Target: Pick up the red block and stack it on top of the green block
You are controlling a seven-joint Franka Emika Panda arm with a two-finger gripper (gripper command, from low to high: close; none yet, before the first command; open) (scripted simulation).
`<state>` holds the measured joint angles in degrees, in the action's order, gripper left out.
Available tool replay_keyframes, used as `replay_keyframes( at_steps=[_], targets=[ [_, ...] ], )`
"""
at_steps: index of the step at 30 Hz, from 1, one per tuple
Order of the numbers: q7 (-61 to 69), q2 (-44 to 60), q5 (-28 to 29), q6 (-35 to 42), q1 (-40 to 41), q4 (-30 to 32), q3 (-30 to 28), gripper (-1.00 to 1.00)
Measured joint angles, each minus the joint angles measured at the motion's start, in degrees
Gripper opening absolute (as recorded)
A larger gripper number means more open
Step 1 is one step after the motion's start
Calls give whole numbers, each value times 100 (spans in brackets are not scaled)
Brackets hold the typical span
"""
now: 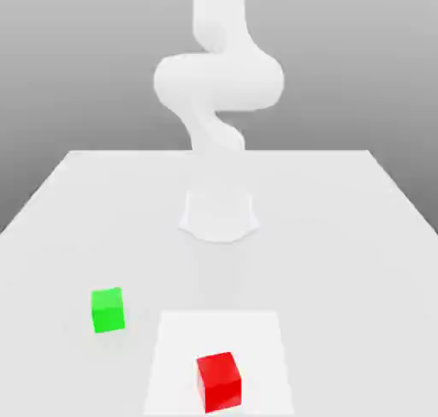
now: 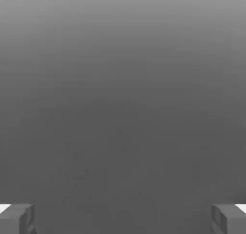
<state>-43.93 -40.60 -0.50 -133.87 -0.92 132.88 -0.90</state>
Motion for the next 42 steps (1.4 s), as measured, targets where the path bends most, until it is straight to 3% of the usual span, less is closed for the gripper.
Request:
replay_keyframes(
  at_steps=[23, 29, 30, 37, 42],
  targets=[
    [1585, 4803, -224, -1923, -405, 1015, -375, 0],
    [1776, 6042, -345, -2825, -331, 944, -274, 0],
    [1802, 6166, -378, -2924, -320, 925, -257, -100],
    [1792, 6156, -366, -2914, -317, 928, -255, -100],
    [1640, 5248, -171, -2167, -369, 1085, -378, -100]
  ],
)
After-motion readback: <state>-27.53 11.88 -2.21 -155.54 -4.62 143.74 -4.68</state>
